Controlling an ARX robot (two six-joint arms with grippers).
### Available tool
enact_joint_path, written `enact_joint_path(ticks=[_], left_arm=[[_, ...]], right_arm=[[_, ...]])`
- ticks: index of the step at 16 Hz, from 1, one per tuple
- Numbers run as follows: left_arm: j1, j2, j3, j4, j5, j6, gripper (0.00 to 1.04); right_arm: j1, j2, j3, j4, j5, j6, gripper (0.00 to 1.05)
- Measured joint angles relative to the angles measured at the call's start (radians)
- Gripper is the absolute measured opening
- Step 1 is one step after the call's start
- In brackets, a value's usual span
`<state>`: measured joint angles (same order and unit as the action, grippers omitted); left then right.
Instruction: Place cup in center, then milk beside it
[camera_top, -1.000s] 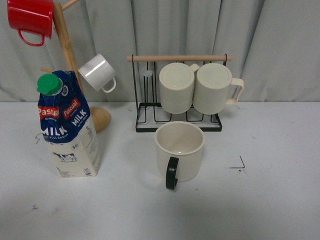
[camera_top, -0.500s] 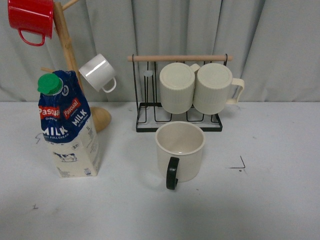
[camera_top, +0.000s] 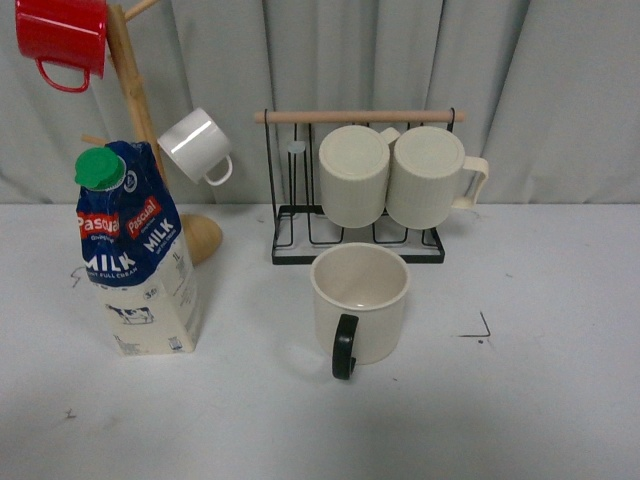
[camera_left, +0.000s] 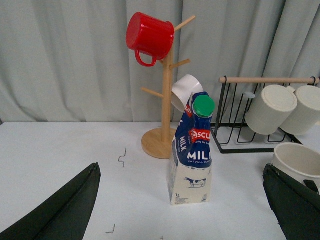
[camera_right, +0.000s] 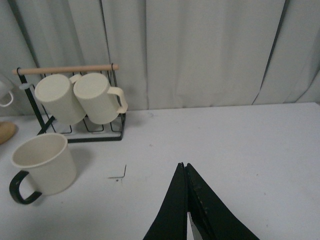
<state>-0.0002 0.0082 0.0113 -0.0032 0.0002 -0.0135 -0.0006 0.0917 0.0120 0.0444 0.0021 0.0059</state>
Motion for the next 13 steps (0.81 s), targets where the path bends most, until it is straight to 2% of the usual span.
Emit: enact_joint_path(ticks=[2, 13], left_arm=[[0.0, 0.0, 0.0, 0.0, 0.0, 0.0, 0.98], [0.0, 0.0, 0.0, 0.0, 0.0, 0.0, 0.98]], right_arm=[[0.0, -0.063, 0.0, -0.053, -0.001, 0.0, 0.02], [0.0, -0.087, 0.0, -0.049, -0.001, 0.0, 0.02]])
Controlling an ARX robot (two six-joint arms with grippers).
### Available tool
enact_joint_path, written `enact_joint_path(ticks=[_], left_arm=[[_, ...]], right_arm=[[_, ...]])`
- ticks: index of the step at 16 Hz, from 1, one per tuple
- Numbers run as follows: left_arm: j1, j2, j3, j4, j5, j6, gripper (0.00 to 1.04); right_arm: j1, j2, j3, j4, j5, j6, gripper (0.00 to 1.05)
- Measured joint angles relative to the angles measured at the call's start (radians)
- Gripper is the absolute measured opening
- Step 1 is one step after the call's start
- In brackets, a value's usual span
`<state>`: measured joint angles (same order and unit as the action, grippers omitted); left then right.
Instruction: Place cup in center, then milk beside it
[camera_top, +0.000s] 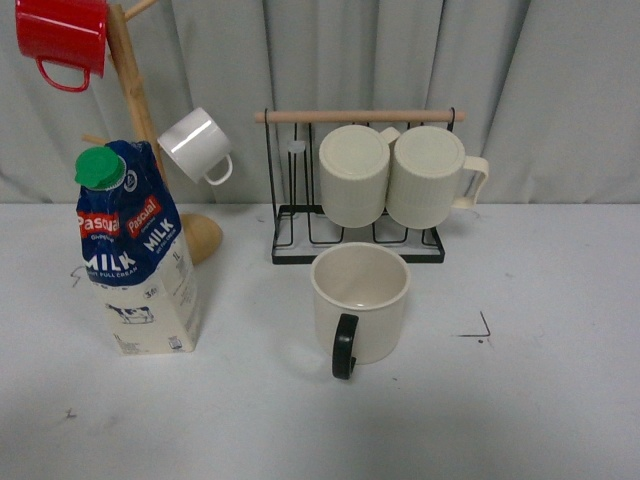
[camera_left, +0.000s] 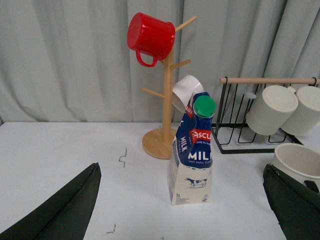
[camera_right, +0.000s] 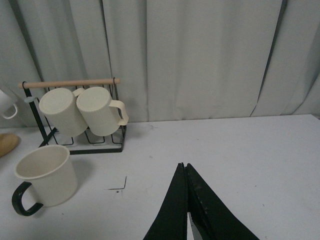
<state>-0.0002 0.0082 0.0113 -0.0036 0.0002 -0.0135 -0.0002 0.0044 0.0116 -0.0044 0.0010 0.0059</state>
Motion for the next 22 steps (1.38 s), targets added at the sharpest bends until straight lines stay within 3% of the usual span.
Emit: enact_joint_path(ticks=[2, 4, 5, 6, 7, 10, 14, 18, 22], left_arm=[[0.0, 0.0, 0.0, 0.0, 0.0, 0.0, 0.98], [0.0, 0.0, 0.0, 0.0, 0.0, 0.0, 0.98], [-0.011, 0.013, 0.018, -0.071, -0.029, -0.014, 0.98], [-0.048, 0.127, 0.092, -0.239, -0.113, -0.062, 0.98], [-0.056, 0.255, 0.132, -0.278, -0.113, -0.091, 0.98], [-0.024, 0.518, 0.182, -0.07, -0.027, -0.111, 0.98], [-0.04, 1.068, 0.334, 0.308, 0.079, -0.121, 0.98], [-0.077, 1.415, 0.471, 0.44, 0.078, -0.089, 0.98], [-0.115, 1.572, 0.564, 0.523, 0.032, -0.045, 0.98]], right_arm=[[0.0, 0.0, 0.0, 0.001, 0.0, 0.0, 0.03], [0.0, 0.0, 0.0, 0.001, 0.0, 0.0, 0.26], [0.0, 0.0, 0.0, 0.001, 0.0, 0.0, 0.38], [0.0, 0.0, 0.0, 0.0, 0.001, 0.0, 0.49], [0.0, 0.0, 0.0, 0.001, -0.001, -0.001, 0.62], [0.0, 0.0, 0.0, 0.001, -0.001, -0.001, 0.96], [0.0, 0.0, 0.0, 0.001, -0.001, -0.001, 0.98], [0.0, 0.0, 0.0, 0.001, -0.001, 0.0, 0.98], [0.0, 0.0, 0.0, 0.001, -0.001, -0.001, 0.98]])
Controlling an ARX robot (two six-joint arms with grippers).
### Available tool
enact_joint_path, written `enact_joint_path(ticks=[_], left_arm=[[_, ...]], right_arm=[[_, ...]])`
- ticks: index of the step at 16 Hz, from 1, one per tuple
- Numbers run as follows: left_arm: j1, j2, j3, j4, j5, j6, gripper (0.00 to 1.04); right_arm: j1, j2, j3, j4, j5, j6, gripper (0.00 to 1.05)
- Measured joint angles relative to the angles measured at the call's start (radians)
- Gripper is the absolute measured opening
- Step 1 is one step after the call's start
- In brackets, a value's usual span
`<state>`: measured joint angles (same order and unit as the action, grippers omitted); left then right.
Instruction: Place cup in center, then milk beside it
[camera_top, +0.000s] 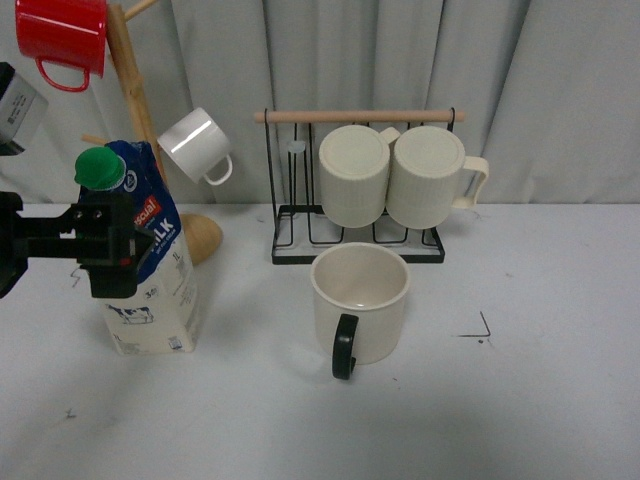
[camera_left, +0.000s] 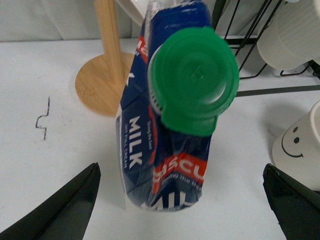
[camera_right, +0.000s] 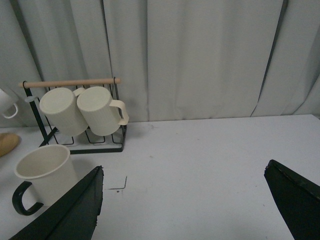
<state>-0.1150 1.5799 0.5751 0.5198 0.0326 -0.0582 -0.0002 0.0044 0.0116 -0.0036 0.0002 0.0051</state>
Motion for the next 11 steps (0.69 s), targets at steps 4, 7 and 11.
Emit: enact_joint_path(ticks=[4, 7, 11], left_arm=[[-0.014, 0.113, 0.087, 0.057, -0.054, 0.006, 0.98], [-0.014, 0.144, 0.096, 0.079, -0.102, 0.006, 0.79], [-0.02, 0.147, 0.092, 0.103, -0.121, 0.002, 0.32]], right_arm=[[0.0, 0.0, 0.0, 0.0, 0.0, 0.0, 0.98], [0.0, 0.0, 0.0, 0.0, 0.0, 0.0, 0.98], [0.0, 0.0, 0.0, 0.0, 0.0, 0.0, 0.98]])
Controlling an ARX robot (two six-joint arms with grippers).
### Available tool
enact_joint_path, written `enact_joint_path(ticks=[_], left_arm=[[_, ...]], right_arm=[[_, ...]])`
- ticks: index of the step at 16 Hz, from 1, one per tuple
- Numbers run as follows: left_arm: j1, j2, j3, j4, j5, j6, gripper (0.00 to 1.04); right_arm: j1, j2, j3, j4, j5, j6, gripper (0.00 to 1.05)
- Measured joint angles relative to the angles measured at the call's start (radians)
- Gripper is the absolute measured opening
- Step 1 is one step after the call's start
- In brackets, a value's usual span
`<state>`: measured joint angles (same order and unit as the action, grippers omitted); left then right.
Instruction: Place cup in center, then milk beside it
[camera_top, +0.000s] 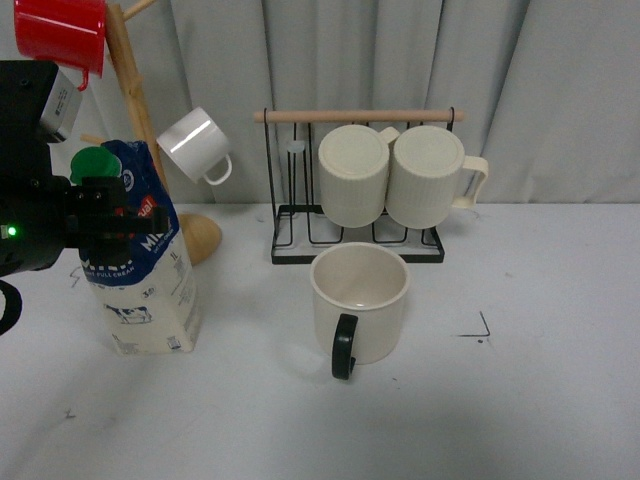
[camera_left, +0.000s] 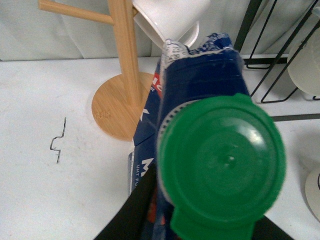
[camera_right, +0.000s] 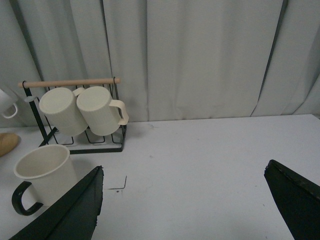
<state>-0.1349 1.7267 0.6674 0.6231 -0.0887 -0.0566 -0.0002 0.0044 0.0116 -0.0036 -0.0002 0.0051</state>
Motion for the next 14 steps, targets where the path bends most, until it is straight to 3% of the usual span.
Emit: enact_joint_path(ticks=[2, 3, 6, 14], left_arm=[[-0.006, -0.013, -0.008, -0.011, -0.002, 0.0, 0.12], [-0.006, -0.029, -0.016, -0.027, -0.005, -0.001, 0.06], [-0.023, -0.124, -0.056, -0.101, -0.039, -0.015, 0.05], [-0.248, -0.157, 0.018, -0.126, -0.12, -0.077, 0.05]], right_arm=[[0.0, 0.0, 0.0, 0.0, 0.0, 0.0, 0.98], [0.0, 0.0, 0.0, 0.0, 0.0, 0.0, 0.98], [0.0, 0.0, 0.0, 0.0, 0.0, 0.0, 0.98], [0.0, 0.0, 0.0, 0.0, 0.0, 0.0, 0.98]])
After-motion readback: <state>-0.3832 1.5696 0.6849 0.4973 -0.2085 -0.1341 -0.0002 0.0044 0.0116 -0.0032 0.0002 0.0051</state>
